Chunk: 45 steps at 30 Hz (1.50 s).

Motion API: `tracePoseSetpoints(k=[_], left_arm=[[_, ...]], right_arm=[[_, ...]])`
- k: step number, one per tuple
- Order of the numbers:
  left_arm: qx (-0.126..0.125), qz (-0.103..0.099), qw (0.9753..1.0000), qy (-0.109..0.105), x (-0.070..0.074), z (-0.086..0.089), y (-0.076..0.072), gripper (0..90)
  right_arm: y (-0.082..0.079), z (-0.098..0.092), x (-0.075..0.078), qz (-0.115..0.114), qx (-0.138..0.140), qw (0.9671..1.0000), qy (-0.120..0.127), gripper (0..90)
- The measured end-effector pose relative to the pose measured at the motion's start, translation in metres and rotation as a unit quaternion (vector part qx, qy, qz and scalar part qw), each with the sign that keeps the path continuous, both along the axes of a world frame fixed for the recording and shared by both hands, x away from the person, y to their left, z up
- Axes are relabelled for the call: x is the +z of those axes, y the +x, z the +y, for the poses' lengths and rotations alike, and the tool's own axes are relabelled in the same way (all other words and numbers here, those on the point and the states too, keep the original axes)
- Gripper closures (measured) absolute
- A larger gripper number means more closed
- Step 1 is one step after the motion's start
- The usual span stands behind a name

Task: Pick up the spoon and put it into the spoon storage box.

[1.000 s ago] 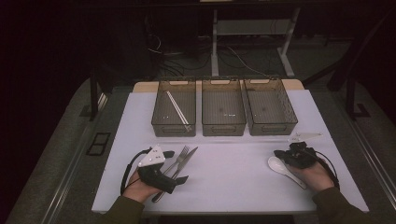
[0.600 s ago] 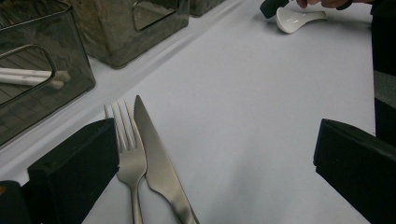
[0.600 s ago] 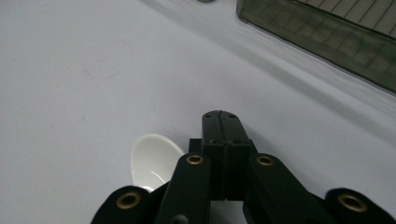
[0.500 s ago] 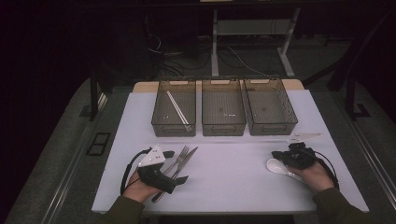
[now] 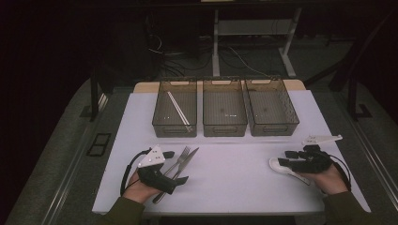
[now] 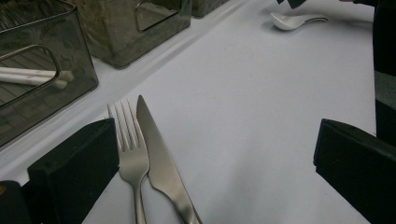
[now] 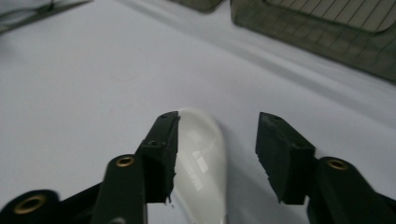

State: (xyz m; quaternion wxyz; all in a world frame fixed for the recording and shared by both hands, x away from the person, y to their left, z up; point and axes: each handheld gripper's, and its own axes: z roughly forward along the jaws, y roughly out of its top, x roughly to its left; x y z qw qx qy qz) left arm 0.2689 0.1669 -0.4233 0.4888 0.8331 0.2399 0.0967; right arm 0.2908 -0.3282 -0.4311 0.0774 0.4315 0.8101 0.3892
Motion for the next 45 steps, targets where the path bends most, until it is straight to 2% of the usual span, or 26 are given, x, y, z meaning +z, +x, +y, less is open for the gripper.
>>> tracePoseSetpoints(k=[10, 15, 18, 20, 23, 24, 33, 36, 45], left_arm=[[0.0, -0.001, 1.0, 0.0, 0.0, -0.001, 0.0, 0.0], [0.0, -0.001, 1.0, -0.001, 0.0, -0.001, -0.001, 0.0], [-0.001, -0.002, 1.0, 0.0, 0.0, -0.001, 0.0, 0.0], [-0.001, -0.001, 1.0, 0.0, 0.0, -0.001, -0.001, 0.0], [-0.002, -0.001, 1.0, 0.002, 0.0, -0.001, -0.001, 0.0], [-0.002, -0.001, 1.0, 0.003, 0.0, -0.002, -0.001, 0.0], [-0.002, -0.001, 1.0, 0.002, 0.0, -0.002, -0.001, 0.0], [-0.003, -0.001, 1.0, 0.003, 0.0, -0.002, -0.001, 0.0], [-0.004, 0.001, 1.0, 0.003, -0.001, -0.003, -0.001, 0.0]], right_arm=[[-0.002, 0.016, -0.01, 0.012, 0.03, 0.9981, -0.052, 47.8], [-0.004, 0.021, -0.013, 0.009, 0.037, 0.9964, -0.076, 49.5], [-0.005, 0.022, -0.013, 0.004, 0.047, 0.9958, -0.079, 53.8], [-0.006, 0.024, -0.013, 0.005, 0.063, 0.9952, -0.074, 58.4], [-0.01, 0.03, -0.013, -0.011, 0.081, 0.9911, -0.106, 58.3], [-0.01, 0.031, -0.013, -0.012, 0.081, 0.9906, -0.11, 58.6], [-0.01, 0.03, -0.01, -0.007, 0.093, 0.9894, -0.111, 68.1], [-0.01, 0.028, -0.007, -0.004, 0.094, 0.9908, -0.097, 79.0], [-0.009, 0.028, -0.007, 0.004, 0.094, 0.9908, -0.096, 79.5]])
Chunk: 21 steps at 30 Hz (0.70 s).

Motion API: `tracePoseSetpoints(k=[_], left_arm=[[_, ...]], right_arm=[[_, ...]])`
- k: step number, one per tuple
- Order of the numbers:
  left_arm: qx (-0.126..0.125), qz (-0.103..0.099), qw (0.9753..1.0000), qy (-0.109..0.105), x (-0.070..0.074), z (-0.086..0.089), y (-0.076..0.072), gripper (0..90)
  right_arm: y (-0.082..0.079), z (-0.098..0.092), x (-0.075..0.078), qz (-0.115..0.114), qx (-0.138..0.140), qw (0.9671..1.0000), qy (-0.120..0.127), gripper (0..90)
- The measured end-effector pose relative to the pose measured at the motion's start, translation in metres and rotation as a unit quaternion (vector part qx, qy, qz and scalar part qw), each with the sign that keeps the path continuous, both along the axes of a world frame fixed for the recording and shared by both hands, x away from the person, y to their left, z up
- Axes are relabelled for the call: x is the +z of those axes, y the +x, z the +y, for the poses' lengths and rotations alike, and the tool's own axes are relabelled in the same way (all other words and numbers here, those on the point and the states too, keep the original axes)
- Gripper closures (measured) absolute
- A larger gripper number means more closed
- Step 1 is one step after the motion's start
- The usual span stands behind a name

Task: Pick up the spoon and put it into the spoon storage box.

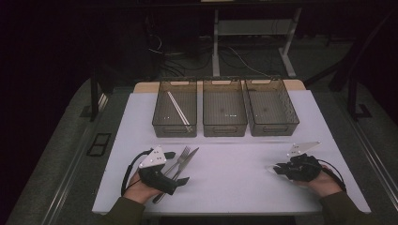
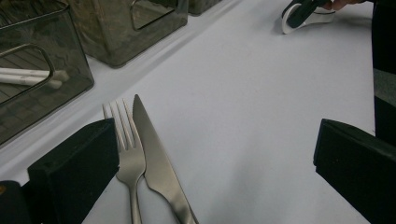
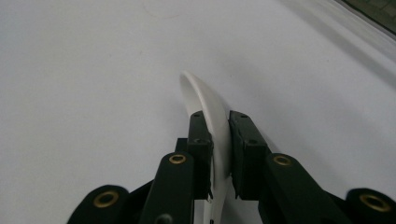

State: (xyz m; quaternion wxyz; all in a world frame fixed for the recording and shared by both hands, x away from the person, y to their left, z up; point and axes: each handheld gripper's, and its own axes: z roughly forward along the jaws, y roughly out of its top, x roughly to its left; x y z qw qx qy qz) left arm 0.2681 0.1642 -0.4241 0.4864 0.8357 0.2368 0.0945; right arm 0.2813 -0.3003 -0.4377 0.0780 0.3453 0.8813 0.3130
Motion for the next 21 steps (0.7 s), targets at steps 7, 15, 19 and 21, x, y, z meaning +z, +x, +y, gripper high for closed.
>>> tracePoseSetpoints(k=[7, 15, 19, 21], left_arm=[[0.0, 0.0, 1.0, -0.002, 0.0, 0.001, 0.0, 0.0], [-0.001, 0.0, 1.0, -0.002, 0.0, 0.001, 0.0, 0.0], [-0.002, 0.001, 1.0, -0.003, 0.0, 0.001, 0.001, 0.0], [-0.002, 0.001, 1.0, -0.002, 0.0, 0.0, 0.001, 0.0]], right_arm=[[0.002, -0.001, 0.002, 0.009, -0.002, 1.0, 0.001, 80.3], [0.003, -0.002, 0.008, 0.001, -0.013, 0.9999, 0.008, 80.4], [0.003, -0.004, 0.013, -0.006, -0.019, 0.9997, 0.014, 80.4], [0.004, -0.005, 0.017, -0.006, -0.024, 0.9995, 0.02, 80.4]])
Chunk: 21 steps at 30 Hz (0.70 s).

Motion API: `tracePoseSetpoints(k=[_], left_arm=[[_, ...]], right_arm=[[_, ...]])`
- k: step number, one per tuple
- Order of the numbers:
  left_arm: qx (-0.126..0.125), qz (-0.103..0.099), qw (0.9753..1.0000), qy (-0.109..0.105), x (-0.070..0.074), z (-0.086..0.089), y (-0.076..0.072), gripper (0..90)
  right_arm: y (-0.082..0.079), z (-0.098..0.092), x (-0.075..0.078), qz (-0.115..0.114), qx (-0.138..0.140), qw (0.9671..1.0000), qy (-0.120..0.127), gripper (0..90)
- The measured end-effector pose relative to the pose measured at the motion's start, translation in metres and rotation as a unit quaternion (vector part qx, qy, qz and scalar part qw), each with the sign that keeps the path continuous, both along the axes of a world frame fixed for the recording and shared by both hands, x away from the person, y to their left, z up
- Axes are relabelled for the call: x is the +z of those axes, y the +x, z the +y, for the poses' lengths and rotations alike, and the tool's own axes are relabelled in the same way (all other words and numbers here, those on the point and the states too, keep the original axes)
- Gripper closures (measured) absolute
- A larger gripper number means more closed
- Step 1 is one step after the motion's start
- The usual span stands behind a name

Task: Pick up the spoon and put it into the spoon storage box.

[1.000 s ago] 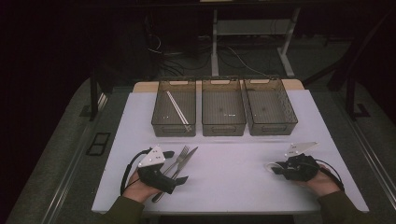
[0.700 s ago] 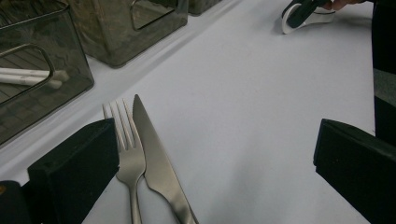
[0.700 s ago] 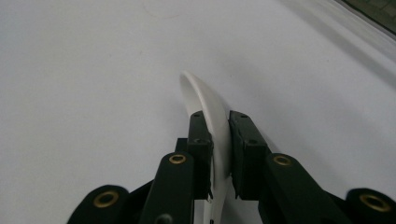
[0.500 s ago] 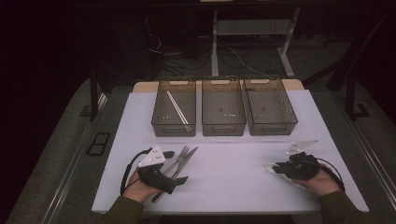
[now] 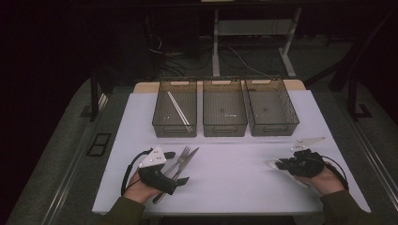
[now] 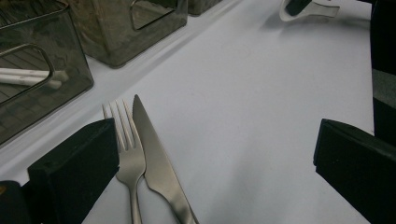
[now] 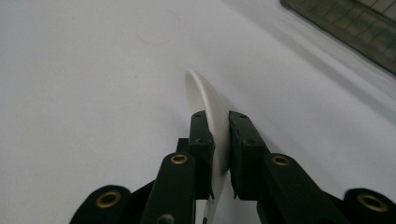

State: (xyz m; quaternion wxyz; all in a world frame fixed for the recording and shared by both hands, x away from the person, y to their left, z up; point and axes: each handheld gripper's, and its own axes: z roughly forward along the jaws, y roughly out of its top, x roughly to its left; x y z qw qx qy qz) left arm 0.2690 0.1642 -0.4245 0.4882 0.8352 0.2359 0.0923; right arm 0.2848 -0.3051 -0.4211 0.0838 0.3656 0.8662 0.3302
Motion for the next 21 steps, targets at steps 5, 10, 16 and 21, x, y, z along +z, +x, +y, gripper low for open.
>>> tracePoseSetpoints(k=[5, 10, 16, 21], left_arm=[[0.0, 0.001, 1.0, 0.001, 0.0, 0.0, 0.0, 0.0], [0.0, 0.001, 1.0, 0.003, 0.0, 0.0, 0.0, 0.0], [0.001, 0.002, 1.0, 0.003, -0.001, -0.001, 0.0, 0.0], [0.001, 0.002, 1.0, 0.003, -0.001, 0.0, 0.0, 0.0]], right_arm=[[0.002, 0.001, 0.006, -0.009, -0.003, 0.9999, 0.012, 80.5], [0.005, 0.003, 0.013, -0.017, -0.002, 0.9996, 0.024, 80.4], [0.012, 0.006, 0.021, -0.027, -0.006, 0.9988, 0.041, 80.4], [0.02, 0.011, 0.028, -0.034, -0.008, 0.9981, 0.05, 80.5]])
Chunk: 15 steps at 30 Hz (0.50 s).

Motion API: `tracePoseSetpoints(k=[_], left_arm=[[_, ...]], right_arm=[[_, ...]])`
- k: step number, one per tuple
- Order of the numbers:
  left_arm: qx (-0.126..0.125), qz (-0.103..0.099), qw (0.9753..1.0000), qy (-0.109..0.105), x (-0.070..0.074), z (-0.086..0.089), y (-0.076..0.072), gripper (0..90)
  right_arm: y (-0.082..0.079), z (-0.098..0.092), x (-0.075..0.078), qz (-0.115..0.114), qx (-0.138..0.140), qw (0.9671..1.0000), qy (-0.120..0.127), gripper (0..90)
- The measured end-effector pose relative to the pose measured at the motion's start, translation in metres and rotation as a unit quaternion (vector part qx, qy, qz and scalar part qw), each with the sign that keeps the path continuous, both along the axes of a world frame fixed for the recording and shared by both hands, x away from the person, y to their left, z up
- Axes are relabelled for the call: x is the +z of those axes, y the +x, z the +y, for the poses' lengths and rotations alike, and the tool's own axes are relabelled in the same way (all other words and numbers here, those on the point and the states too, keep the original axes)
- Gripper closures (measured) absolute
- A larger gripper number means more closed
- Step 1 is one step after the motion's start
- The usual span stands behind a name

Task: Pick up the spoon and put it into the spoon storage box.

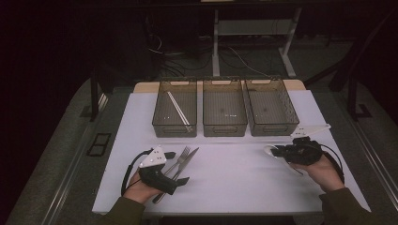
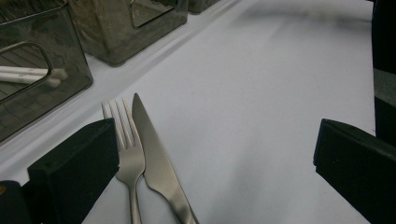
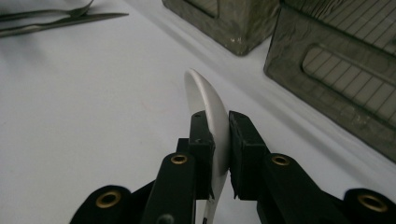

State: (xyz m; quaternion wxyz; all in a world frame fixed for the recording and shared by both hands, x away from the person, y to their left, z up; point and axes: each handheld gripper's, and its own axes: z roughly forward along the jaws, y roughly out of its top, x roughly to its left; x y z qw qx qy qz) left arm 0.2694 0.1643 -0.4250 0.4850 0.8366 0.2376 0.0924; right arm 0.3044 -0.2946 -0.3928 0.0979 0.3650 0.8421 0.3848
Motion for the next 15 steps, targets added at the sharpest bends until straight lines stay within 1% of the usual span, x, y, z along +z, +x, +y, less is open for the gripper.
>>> tracePoseSetpoints(k=[3, 4, 10, 15], left_arm=[[0.0, 0.0, 1.0, -0.001, 0.0, 0.0, 0.0, 0.0], [0.002, 0.001, 1.0, -0.004, 0.0, -0.001, 0.0, 0.0], [0.0, 0.0, 1.0, -0.002, 0.0, 0.0, 0.0, 0.0], [-0.001, 0.0, 1.0, -0.002, -0.001, -0.001, 0.0, 0.0]], right_arm=[[0.003, 0.003, 0.003, 0.0, -0.003, 1.0, 0.005, 80.4], [0.006, 0.004, 0.004, -0.003, -0.003, 1.0, 0.007, 80.5], [0.017, 0.012, 0.009, -0.006, -0.006, 0.9998, 0.017, 80.4], [0.025, 0.02, 0.014, -0.013, -0.008, 0.9996, 0.024, 80.4]])
